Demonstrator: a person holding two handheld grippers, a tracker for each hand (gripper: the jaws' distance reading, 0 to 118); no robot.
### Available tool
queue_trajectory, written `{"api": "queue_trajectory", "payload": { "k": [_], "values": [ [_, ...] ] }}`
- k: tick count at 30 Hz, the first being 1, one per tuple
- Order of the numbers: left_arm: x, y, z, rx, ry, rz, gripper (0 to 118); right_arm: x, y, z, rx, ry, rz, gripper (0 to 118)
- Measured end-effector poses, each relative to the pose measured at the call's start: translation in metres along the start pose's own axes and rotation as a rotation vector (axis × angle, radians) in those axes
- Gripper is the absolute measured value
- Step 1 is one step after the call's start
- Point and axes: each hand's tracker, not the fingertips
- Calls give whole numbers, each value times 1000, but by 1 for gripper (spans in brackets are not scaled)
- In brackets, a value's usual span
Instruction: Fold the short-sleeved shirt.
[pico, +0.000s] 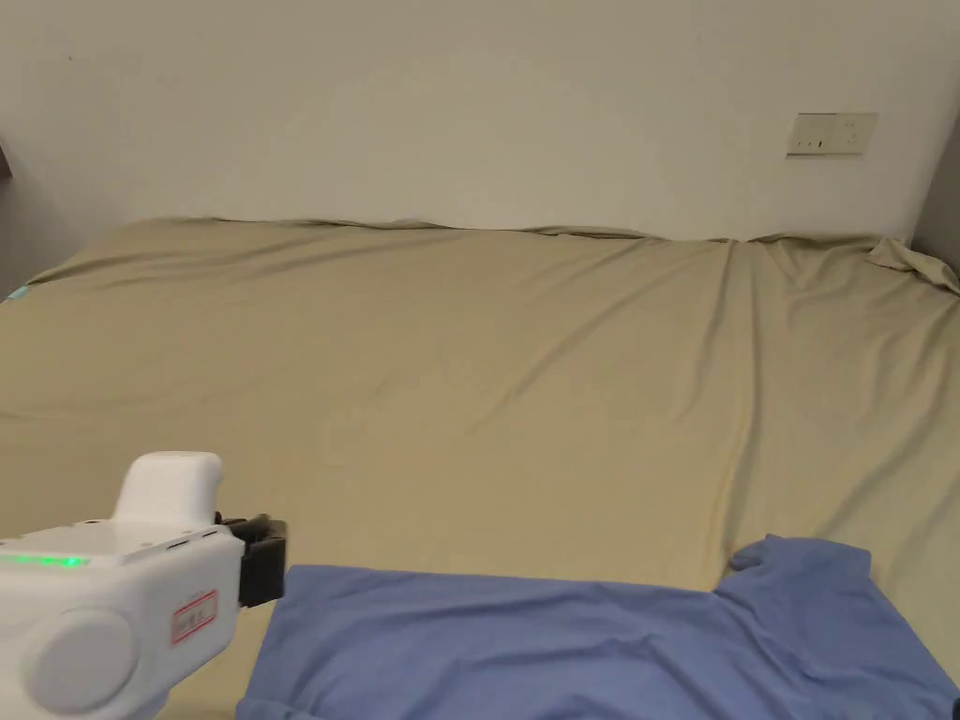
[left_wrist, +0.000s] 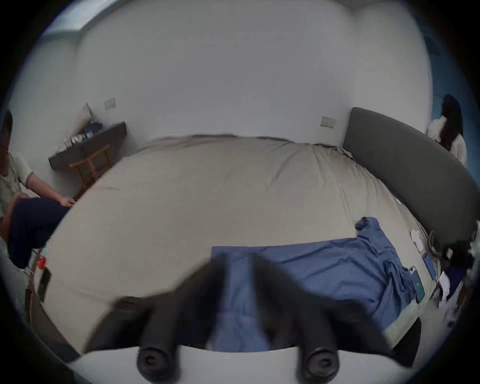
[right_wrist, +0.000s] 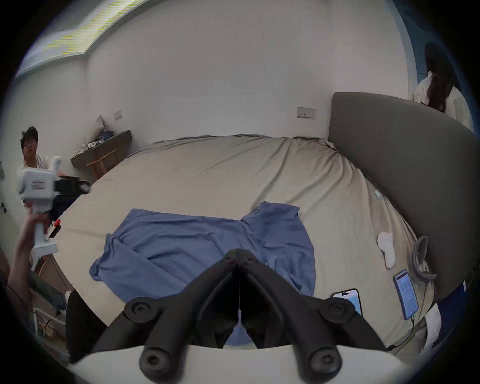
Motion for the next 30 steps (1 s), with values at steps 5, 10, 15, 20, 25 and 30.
{"api": "queue_trajectory", "payload": {
  "k": [5, 10, 15, 20, 25, 30],
  "values": [
    [-20, 3, -131, -223, 52, 13, 79, 5, 3, -39, -56, -7, -7, 3],
    [-34, -18, -205, -387, 45, 45, 79, 10, 2, -73, -103, -10, -8, 3],
    [-29, -27, -211, -364, 85, -37, 8, 10, -2, -89, -130, -2, -7, 3],
    [-20, -32, -197, -371, 48, -16, 6, 12, -8, -97, -150, -5, -15, 3],
    [-11, -16, -160, -296, -16, 5, 6, 23, 2, -95, -133, -10, -57, 5],
    [0, -5, -124, -246, -46, 3, 6, 62, 26, -125, -167, 25, -120, 114]
  ]
}}
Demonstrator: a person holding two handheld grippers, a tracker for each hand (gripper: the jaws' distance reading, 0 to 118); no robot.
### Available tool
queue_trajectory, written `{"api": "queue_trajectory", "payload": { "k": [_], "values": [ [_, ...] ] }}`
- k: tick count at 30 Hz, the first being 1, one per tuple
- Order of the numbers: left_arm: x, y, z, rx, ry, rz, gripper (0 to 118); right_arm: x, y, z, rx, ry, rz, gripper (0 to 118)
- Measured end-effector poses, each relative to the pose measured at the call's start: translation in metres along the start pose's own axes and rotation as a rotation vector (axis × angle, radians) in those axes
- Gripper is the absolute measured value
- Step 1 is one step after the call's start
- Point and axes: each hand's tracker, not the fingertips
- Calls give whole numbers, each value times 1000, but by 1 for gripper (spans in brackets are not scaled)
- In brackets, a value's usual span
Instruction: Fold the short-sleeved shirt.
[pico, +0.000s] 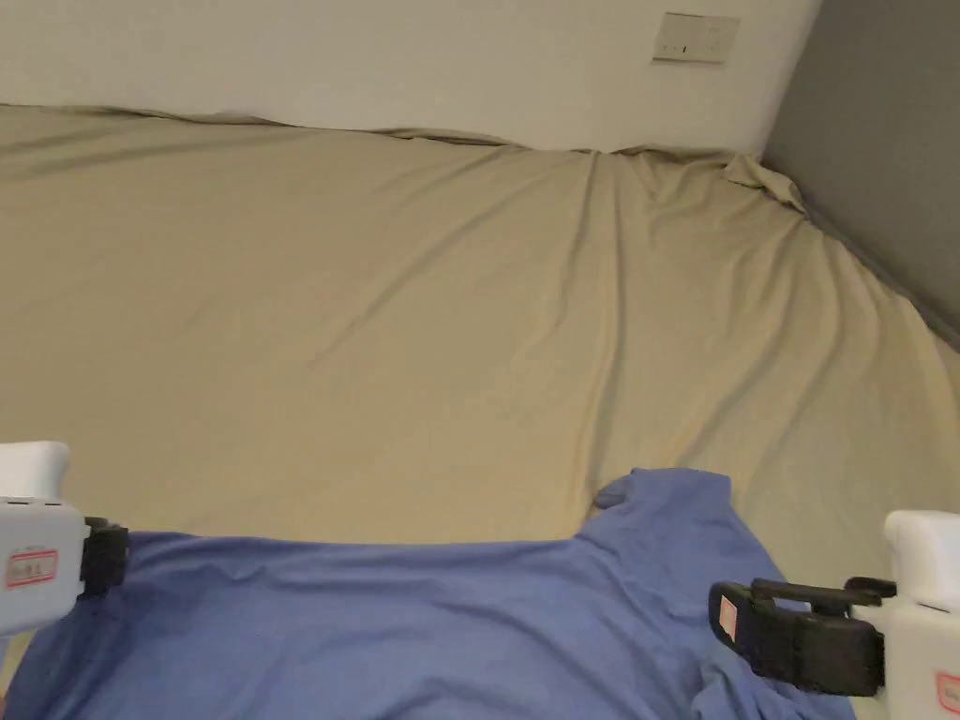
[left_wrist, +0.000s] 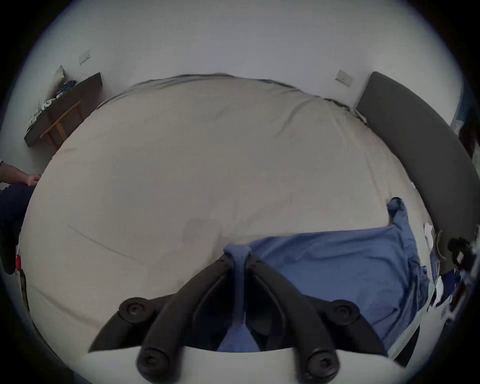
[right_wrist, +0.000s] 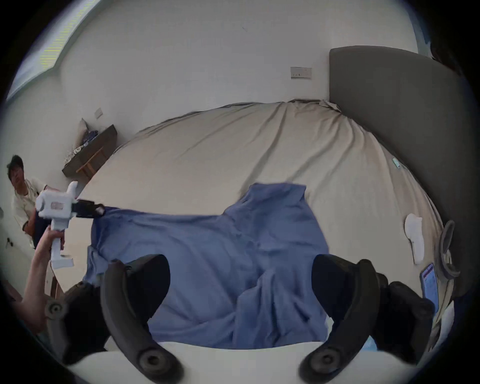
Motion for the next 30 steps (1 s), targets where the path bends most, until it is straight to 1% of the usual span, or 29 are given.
{"api": "queue_trajectory", "payload": {
  "k": [1, 3, 5, 6, 8, 10, 11, 12, 13, 14, 15, 16, 17, 18, 19, 21, 22, 24, 25, 28, 30],
  "values": [
    [2, 0, 5, 1, 1, 4, 6, 9, 11, -11, -8, 2, -2, 114],
    [5, -1, 10, 12, -12, 4, 6, 29, 30, -47, -85, -52, -27, 114],
    [8, 0, 10, 2, -12, 7, 6, 47, 45, -87, -123, -89, -26, 114],
    [9, 0, 9, -3, -12, 2, 6, 57, 52, -111, -175, -96, -41, 114],
    [9, 0, 5, -8, -5, 5, 6, 72, 60, -157, -277, -139, -63, 113],
    [10, 0, 2, -16, -6, 14, 6, 82, 63, -194, -335, -170, -75, 108],
    [11, 1, 1, -21, -7, 20, 6, 85, 62, -210, -380, -179, -80, 99],
    [11, 2, -1, -24, -9, 20, 6, 87, 61, -222, -412, -183, -75, 81],
    [12, 3, -2, -28, -6, 21, 6, 87, 61, -227, -426, -190, -66, 81],
    [13, 3, -3, -32, -6, 17, 6, 83, 60, -227, -428, -235, -37, 71],
    [14, 4, -3, -38, -8, 13, 6, 76, 63, -216, -394, -208, 8, 16],
    [11, 4, -5, -38, -9, 10, 6, 71, 64, -212, -384, -192, 55, 2],
    [12, 4, -6, -39, -10, 3, 6, 66, 64, -210, -363, -219, 96, 2],
    [13, 5, -6, -37, -6, -2, 6, 62, 63, -207, -339, -283, 113, 2],
    [13, 5, -6, -39, -2, -2, 6, 60, 62, -201, -363, -233, 107, 2],
    [8, 5, -6, -40, -12, 9, 6, 52, 61, -197, -365, -233, 136, 2],
    [8, 5, -4, -37, -12, 15, 6, 49, 62, -191, -339, -230, 156, 2],
    [4, 5, 3, -29, -15, 20, 6, 48, 64, -175, -277, -227, 147, 2],
    [3, 4, 8, -25, -16, 26, 6, 46, 66, -163, -236, -207, 145, 2],
    [-4, -3, 30, 10, -30, 43, 6, 38, 66, -118, -127, -177, 150, 2],
    [-8, -14, 51, 27, -33, 50, 6, 30, 59, -80, -59, -139, 169, 2]
  ]
}}
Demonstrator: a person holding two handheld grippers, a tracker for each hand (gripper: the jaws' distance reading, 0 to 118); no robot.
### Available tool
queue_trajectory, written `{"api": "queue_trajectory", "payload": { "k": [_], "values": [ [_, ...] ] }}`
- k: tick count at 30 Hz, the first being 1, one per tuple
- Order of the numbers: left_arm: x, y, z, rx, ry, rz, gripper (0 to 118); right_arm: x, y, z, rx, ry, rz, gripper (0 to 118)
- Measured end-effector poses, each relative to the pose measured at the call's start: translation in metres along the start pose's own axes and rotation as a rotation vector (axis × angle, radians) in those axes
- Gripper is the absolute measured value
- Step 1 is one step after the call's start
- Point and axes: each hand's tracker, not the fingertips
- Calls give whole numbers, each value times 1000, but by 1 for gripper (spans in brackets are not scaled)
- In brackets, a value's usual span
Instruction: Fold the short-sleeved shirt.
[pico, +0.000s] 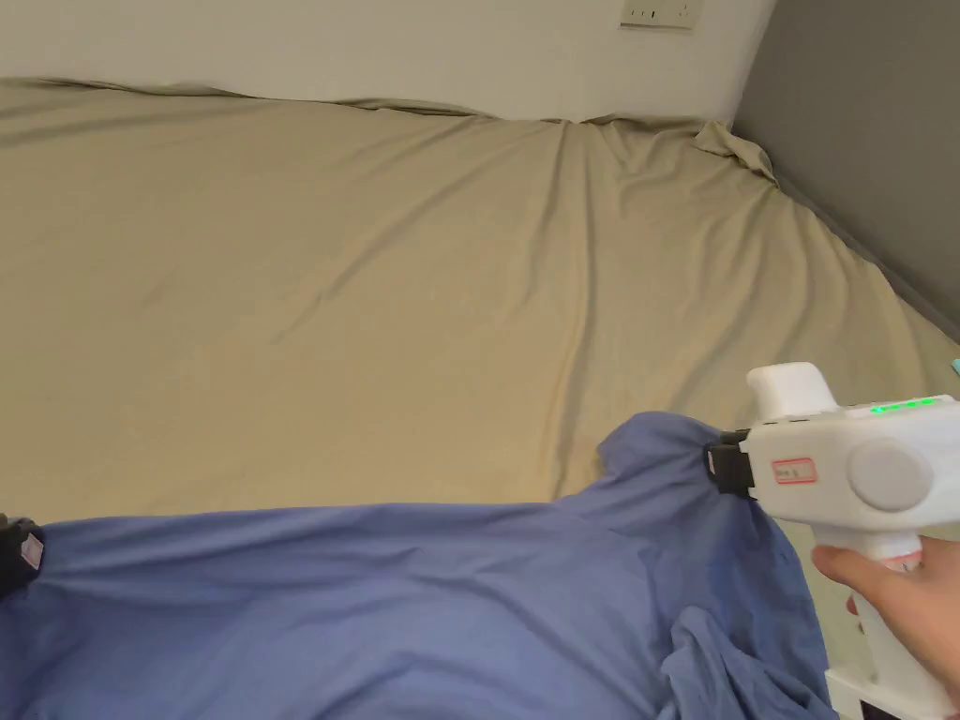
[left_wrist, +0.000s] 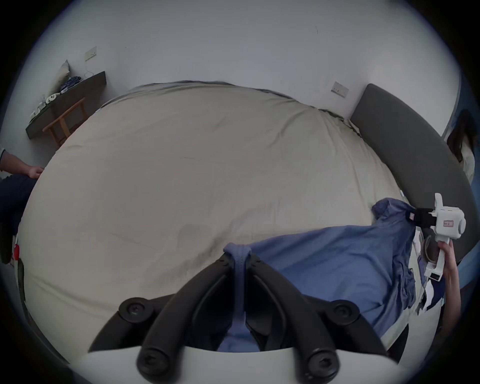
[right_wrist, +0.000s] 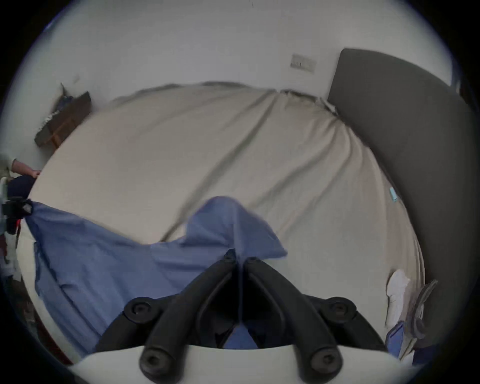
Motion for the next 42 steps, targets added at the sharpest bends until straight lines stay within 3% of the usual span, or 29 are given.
{"api": "queue_trajectory", "payload": {
  "k": [6, 10, 15, 27, 28, 29, 30, 31, 32, 36, 40, 41, 42],
  "values": [
    [-1, -55, 68, 24, 92, -41, 6, -5, -69, 93, 91, 30, 14, 2],
    [-1, -103, 88, -46, 132, -62, 6, -6, -130, 125, 68, 41, -22, 2],
    [-3, -148, 72, -172, 137, -40, 6, 7, -195, 118, -62, 58, -101, 2],
    [0, -175, 44, -281, 194, -94, 6, 6, -218, 98, -156, 32, -94, 2],
    [0, -174, 42, -282, 193, -91, 11, 6, -217, 98, -153, 34, -95, 3],
    [0, -174, 44, -274, 194, -85, 27, 5, -213, 99, -158, 38, -100, 19],
    [2, -173, 48, -254, 205, -79, 57, 4, -210, 101, -174, 31, -110, 61],
    [2, -173, 55, -233, 218, -78, 64, 4, -208, 104, -186, 10, -118, 90],
    [3, -171, 66, -189, 202, -75, 64, 4, -207, 112, -184, 14, -118, 102],
    [10, -158, 129, -7, 182, -9, 70, -2, -190, 165, -41, 22, -194, 103],
    [34, -143, 201, 290, 189, -72, 68, -25, -165, 218, 165, 8, -191, 102],
    [44, -142, 216, 369, 221, -109, 57, -32, -159, 228, 207, 3, -185, 97],
    [53, -139, 227, 439, 276, -134, 9, -38, -156, 235, 240, 4, -168, 68]
  ]
}}
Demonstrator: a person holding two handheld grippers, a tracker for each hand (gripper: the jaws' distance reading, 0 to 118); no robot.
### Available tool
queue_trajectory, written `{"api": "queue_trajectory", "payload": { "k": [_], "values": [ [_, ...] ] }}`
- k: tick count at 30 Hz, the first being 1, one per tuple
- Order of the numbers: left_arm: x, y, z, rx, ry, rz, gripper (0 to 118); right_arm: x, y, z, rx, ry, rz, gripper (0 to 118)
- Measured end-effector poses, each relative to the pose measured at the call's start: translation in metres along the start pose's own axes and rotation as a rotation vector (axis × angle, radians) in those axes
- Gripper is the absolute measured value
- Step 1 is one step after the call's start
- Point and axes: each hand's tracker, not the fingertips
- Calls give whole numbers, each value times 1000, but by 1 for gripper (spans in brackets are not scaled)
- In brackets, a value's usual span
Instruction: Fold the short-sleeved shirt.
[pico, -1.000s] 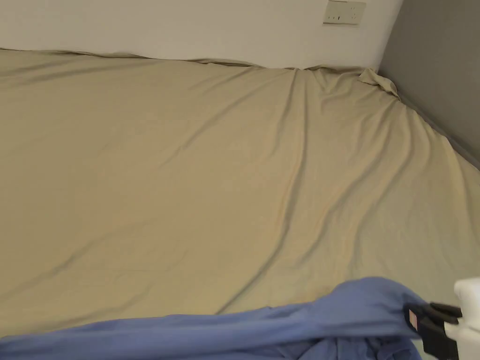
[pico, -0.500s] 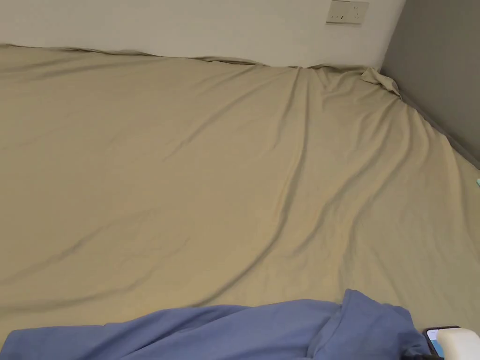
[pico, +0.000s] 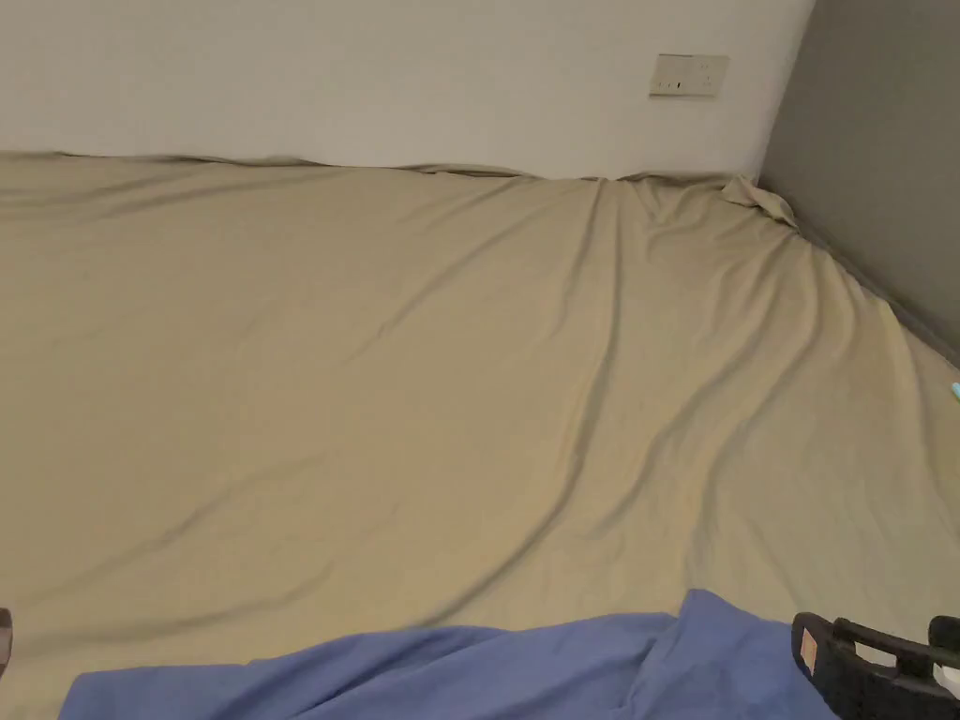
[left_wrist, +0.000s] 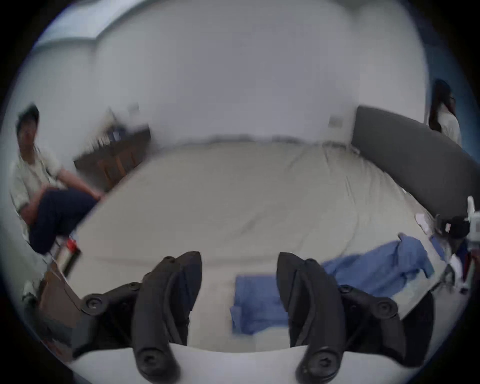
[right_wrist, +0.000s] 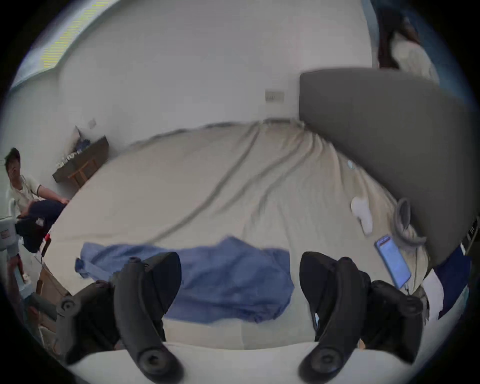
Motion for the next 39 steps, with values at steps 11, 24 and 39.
{"api": "queue_trajectory", "payload": {
  "k": [11, 24, 39],
  "values": [
    [8, 10, -9, -40, -69, -30, 0, -24, 2, 2, 57, 44, 39, 2],
    [-78, -95, -115, -507, -748, 698, 85, -37, -8, -28, -40, 122, 22, 2],
    [-54, -174, -219, -576, -836, 789, 85, -99, -4, -72, -139, 235, 22, 2]
  ]
}}
